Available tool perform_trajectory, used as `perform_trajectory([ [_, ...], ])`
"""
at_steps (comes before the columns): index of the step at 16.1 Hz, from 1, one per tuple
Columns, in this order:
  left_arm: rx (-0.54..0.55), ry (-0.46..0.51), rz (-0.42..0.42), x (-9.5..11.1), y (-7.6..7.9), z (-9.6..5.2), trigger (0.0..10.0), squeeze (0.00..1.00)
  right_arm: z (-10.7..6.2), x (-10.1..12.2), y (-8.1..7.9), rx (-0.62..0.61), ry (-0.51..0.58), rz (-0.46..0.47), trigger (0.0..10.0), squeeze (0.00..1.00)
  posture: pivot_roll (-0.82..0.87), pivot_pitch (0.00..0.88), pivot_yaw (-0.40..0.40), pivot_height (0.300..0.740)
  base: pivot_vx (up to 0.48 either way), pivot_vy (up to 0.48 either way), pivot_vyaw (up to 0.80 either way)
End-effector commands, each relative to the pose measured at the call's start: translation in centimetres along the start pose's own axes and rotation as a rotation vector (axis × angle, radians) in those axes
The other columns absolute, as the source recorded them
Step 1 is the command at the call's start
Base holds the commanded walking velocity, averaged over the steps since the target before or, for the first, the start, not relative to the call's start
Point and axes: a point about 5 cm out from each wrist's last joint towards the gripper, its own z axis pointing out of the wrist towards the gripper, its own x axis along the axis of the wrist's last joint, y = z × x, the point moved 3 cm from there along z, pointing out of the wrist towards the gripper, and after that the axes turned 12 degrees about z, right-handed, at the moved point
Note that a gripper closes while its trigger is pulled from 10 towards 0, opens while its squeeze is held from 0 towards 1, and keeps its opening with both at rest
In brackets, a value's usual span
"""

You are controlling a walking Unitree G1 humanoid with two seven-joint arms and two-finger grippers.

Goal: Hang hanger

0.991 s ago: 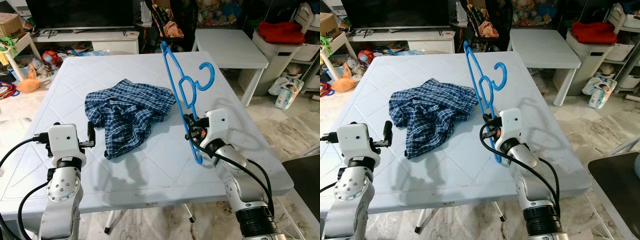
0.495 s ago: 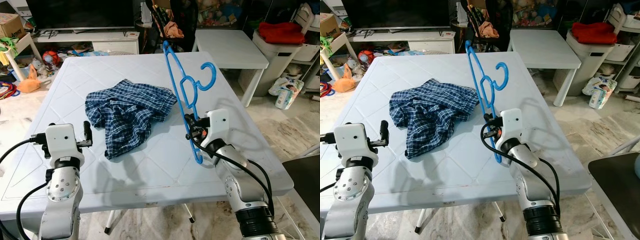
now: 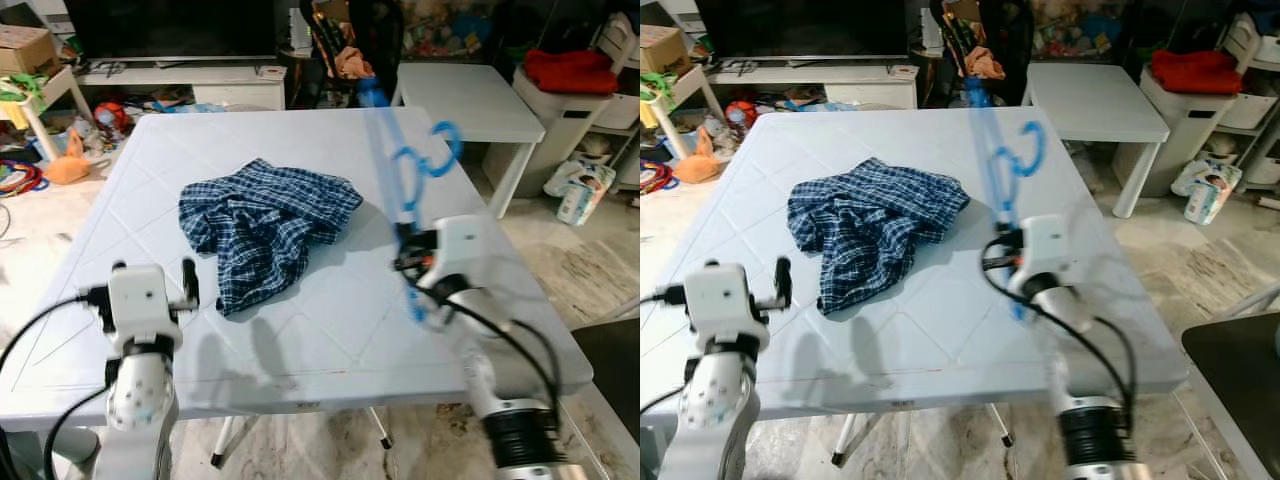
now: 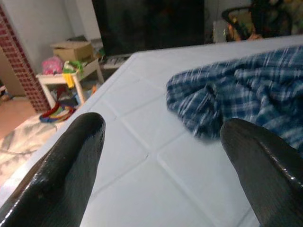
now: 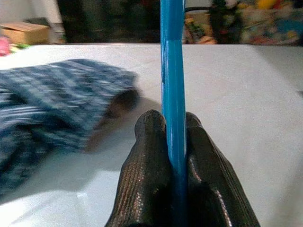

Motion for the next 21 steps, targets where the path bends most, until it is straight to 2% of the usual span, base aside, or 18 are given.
perform_trajectory([
  [1,-0.012,0.017,-0.005,0.3,0.0,-0.4,10.0,0.0,-0.2,0.1,1.2,-0.043,0.003,-0.005,10.0,0.0,-0.03,0.0,-0.004,0.74,0.0,0.0,0.0],
  [2,-0.016,0.011,-0.009,-0.1,0.0,-0.6,10.0,0.0,-0.6,-0.1,2.1,-0.063,-0.01,-0.01,10.0,0.0,-0.03,0.0,-0.002,0.74,0.0,0.0,0.0],
  [4,-0.025,0.005,-0.031,0.0,0.4,-0.4,10.0,0.0,-0.8,-0.4,2.7,-0.088,-0.024,-0.005,10.0,0.0,-0.04,0.0,0.0,0.74,0.0,0.0,0.0],
  [8,-0.058,0.027,-0.072,1.1,1.2,0.4,10.0,0.0,-0.4,-0.5,2.0,-0.09,-0.02,0.003,10.0,0.0,-0.04,0.0,0.006,0.74,0.0,0.0,0.0],
  [11,-0.079,0.03,-0.089,1.4,1.8,0.2,10.0,0.0,-0.6,-0.8,2.3,-0.099,-0.032,0.013,10.0,0.0,-0.04,0.0,0.005,0.74,0.0,0.0,-0.8],
  [12,-0.08,0.021,-0.115,1.3,1.9,0.1,10.0,0.0,-0.6,-0.8,2.2,-0.094,-0.032,0.017,10.0,0.0,-0.04,0.0,0.005,0.74,0.0,0.0,0.0],
  [17,-0.086,0.021,-0.11,1.5,2.1,0.2,10.0,0.0,-0.3,-0.7,1.6,-0.065,-0.04,0.044,10.0,0.0,-0.04,0.0,0.0,0.74,0.0,0.0,0.0],
  [19,-0.084,0.025,-0.108,1.7,2.0,0.3,10.0,0.0,-0.2,0.2,0.9,-0.028,-0.016,0.073,10.0,0.0,-0.04,0.0,0.0,0.74,0.0,0.0,0.0],
  [20,-0.082,0.029,-0.108,1.9,2.0,0.4,10.0,0.0,0.0,1.3,0.2,0.02,0.021,0.104,10.0,0.0,-0.04,0.0,0.001,0.74,0.0,0.0,0.0],
  [21,-0.083,0.03,-0.108,1.9,2.1,0.5,10.0,0.0,0.3,2.5,-0.7,0.063,0.055,0.096,10.0,0.0,-0.05,0.0,0.002,0.74,0.0,0.0,0.0],
])
